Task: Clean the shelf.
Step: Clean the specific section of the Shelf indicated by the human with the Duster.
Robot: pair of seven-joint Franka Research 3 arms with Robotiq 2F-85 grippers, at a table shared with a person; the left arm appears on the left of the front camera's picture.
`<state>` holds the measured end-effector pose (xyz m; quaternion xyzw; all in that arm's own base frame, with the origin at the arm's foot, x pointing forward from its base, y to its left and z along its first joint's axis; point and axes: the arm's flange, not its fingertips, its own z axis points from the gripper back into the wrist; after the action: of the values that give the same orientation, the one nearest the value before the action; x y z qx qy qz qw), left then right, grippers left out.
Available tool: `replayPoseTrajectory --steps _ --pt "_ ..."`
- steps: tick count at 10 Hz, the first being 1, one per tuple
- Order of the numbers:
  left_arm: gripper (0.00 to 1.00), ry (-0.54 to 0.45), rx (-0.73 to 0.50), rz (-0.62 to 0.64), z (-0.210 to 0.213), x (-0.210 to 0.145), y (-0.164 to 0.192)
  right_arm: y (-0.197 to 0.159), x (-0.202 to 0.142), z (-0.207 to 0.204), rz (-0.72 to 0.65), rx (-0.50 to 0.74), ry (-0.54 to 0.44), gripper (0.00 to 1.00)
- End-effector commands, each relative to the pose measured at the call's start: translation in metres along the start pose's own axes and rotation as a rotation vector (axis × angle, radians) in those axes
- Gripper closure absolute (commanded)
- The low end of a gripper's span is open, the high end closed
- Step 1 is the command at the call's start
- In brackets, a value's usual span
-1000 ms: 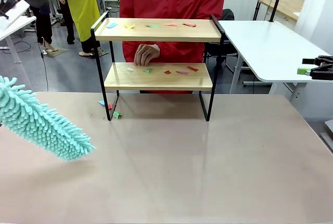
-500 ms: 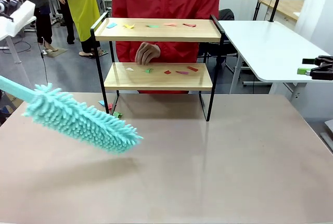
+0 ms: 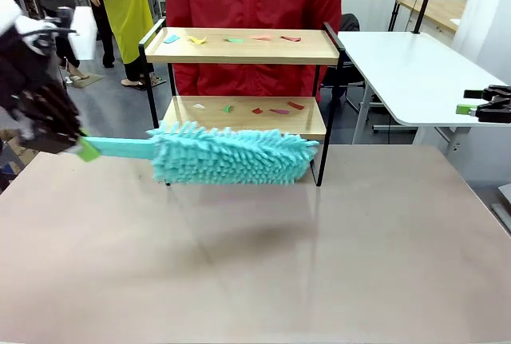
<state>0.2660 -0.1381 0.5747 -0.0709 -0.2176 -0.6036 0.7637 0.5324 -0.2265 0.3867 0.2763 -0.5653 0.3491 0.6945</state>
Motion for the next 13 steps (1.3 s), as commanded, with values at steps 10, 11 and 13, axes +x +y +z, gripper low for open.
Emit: replayPoseTrajectory --steps 10,11,13 --pt "0.87 0.035 0.04 0.247 -0.01 0.082 -0.027 0.003 0.009 -0.003 -0.01 -0.013 0.01 0.0" --pt "0.87 0.02 0.057 0.319 -0.007 0.087 -0.034 0.003 0.009 -0.003 -0.01 -0.013 0.01 0.0" --pt "0.87 0.012 0.082 0.43 -0.004 0.098 -0.042 0.003 0.009 -0.003 -0.01 -0.013 0.01 0.0"
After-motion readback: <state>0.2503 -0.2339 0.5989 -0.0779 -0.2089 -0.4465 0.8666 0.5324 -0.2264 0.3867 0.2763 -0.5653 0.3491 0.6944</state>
